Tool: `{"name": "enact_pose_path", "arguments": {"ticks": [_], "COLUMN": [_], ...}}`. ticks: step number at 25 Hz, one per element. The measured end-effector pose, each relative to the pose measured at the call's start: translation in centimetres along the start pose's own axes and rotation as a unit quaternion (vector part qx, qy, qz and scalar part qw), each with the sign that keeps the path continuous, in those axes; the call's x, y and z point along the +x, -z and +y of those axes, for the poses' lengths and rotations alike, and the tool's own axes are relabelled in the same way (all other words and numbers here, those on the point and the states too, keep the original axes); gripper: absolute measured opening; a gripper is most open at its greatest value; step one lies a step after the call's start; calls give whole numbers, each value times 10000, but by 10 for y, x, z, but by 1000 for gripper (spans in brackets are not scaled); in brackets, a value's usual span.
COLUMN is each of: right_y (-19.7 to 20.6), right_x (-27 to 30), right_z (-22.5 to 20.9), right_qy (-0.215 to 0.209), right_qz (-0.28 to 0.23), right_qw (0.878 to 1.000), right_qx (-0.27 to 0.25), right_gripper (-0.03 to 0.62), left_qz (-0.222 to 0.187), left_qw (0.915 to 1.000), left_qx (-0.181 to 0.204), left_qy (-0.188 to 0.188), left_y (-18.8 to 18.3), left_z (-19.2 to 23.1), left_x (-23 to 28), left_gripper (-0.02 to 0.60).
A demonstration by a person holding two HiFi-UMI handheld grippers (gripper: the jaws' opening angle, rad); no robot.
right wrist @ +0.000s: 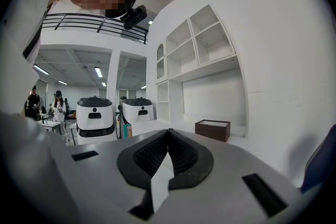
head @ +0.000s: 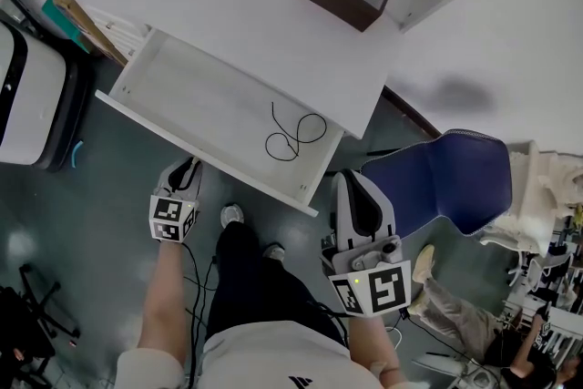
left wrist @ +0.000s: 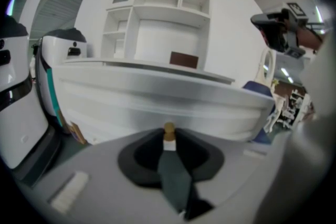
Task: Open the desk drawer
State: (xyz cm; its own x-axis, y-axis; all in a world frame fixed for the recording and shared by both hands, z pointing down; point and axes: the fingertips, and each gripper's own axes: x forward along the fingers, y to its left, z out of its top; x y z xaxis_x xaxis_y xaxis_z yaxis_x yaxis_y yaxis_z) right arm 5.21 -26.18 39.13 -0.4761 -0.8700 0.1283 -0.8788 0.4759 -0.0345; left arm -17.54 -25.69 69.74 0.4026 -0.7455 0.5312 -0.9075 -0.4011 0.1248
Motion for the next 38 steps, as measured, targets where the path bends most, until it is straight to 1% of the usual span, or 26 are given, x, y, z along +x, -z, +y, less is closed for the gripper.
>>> {"name": "enact_pose_path", "arguments": {"ticks": [5, 11, 12, 16, 18, 27, 34, 38], "right_y": [-2, -6, -6, -8, -9, -11, -18, -23], "right_x": [-4, -12, -14, -19, -22, -42, -63, -73], "right_z": [4, 9, 11, 17, 22, 32, 32, 32], "right_qy": [-23, -80, -98, -196, -260, -454, -546, -582], "right_qz": [-35, -77, -85, -113, -119, -137, -197, -241], "right_qw": [10000, 9999, 9999, 9997, 9996, 9988, 9980, 9975], "right_qx": [-29, -62, -60, -61, -75, -155, -242, -315], "right_gripper": [0, 0, 0, 0, 0, 0, 0, 0], "left_qz": [-98, -355, -405, -618, -726, -1109, -1465, -1634], "left_qw": [9999, 9984, 9982, 9972, 9964, 9925, 9856, 9824], "left_qx": [-104, -363, -357, -267, -247, -95, -189, -124], "left_qy": [-23, -239, -264, -311, -353, -512, -824, -901], "left_y": [3, -4, -7, -23, -32, -70, -99, -115], "left_z": [1, 2, 1, -7, -11, -37, -52, -64], "left_x": [-2, -12, -16, -34, -43, -86, -124, -143], "left_gripper": [74, 83, 83, 25, 8, 6, 6, 6]}}
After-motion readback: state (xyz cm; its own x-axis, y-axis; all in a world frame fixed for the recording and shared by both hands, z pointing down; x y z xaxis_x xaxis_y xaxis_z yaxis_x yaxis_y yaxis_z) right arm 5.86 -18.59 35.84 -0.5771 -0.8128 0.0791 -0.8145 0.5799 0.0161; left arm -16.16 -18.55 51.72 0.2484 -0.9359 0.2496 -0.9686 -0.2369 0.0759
